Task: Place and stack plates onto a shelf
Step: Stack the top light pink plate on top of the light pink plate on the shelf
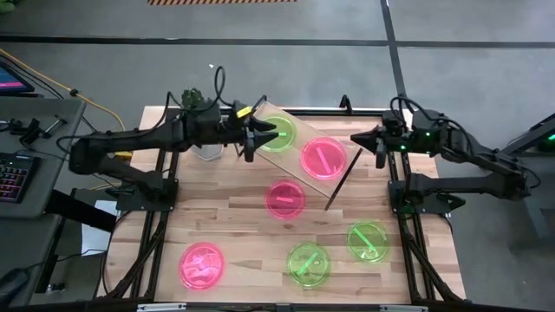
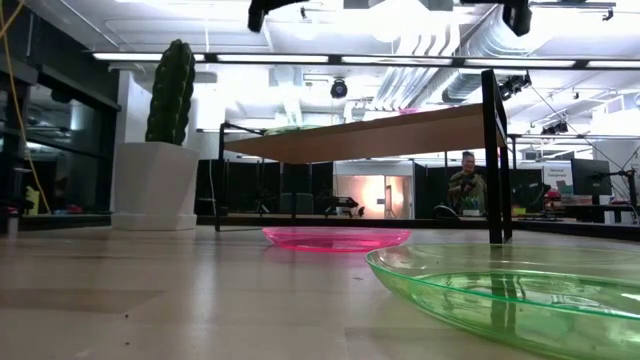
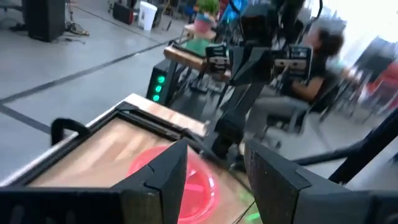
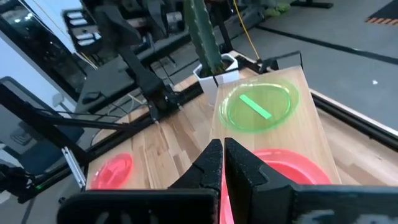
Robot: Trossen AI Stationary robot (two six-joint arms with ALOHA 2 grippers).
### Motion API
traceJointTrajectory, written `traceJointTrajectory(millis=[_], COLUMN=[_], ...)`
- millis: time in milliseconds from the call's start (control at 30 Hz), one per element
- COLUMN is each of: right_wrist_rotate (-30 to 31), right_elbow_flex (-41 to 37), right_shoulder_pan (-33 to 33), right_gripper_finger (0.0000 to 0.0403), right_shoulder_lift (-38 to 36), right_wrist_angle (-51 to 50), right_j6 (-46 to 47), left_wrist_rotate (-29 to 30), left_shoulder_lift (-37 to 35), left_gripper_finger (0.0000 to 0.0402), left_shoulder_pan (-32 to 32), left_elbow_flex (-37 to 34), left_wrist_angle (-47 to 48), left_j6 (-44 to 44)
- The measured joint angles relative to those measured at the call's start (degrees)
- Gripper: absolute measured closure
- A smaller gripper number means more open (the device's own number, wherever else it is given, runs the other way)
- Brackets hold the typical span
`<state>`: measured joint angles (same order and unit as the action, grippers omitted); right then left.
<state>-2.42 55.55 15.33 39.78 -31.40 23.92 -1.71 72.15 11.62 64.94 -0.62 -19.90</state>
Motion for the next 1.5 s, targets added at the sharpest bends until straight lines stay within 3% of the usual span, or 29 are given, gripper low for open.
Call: traceJointTrajectory(millis=[233,433,500,667,900,1000,1100,1200,1500], right_wrist_rotate=[-2.16,-18.74,-21.61,-20.18,-11.81,-6.72,-1.76,0.58,3.50], right_elbow_flex=[-0.14,-0.17,-0.17,-0.17,-0.11,2.43,7.60,14.39,35.01], right_shoulder_pan=[-0.02,-1.37,-3.60,-12.08,-23.73,-28.65,-33.29,-36.78,-44.20], right_gripper_finger=[0.0403,0.0403,0.0403,0.0403,0.0403,0.0403,0.0403,0.0403,0.0403], right_shoulder_lift=[1.16,5.37,7.18,12.18,21.50,26.07,31.17,36.17,49.64], right_wrist_angle=[4.91,16.83,21.21,32.37,48.00,49.63,48.22,40.50,-1.56], right_j6=[-0.98,7.23,11.29,17.64,21.34,21.65,21.00,22.11,36.47], left_wrist_rotate=[-0.44,-3.24,-4.78,-9.64,-11.34,-11.32,-11.33,-11.32,-6.33], left_shoulder_lift=[-1.84,-3.87,-5.23,-9.40,-13.67,-14.42,-14.72,-14.61,-10.50], left_gripper_finger=[0.0252,0.0254,0.0253,0.0252,0.0252,0.0252,0.0252,0.0252,0.0252], left_shoulder_pan=[-1.02,-1.70,-1.68,-2.12,-7.15,-10.46,-13.81,-16.65,-22.08], left_elbow_flex=[-3.95,-3.80,-3.75,-3.75,-3.73,-3.73,-4.11,-4.12,-4.14], left_wrist_angle=[-2.02,-2.15,-1.08,5.53,16.71,19.46,19.60,19.16,20.88], left_j6=[-11.10,-10.49,-10.45,-8.86,-3.78,-0.93,2.00,5.15,8.81])
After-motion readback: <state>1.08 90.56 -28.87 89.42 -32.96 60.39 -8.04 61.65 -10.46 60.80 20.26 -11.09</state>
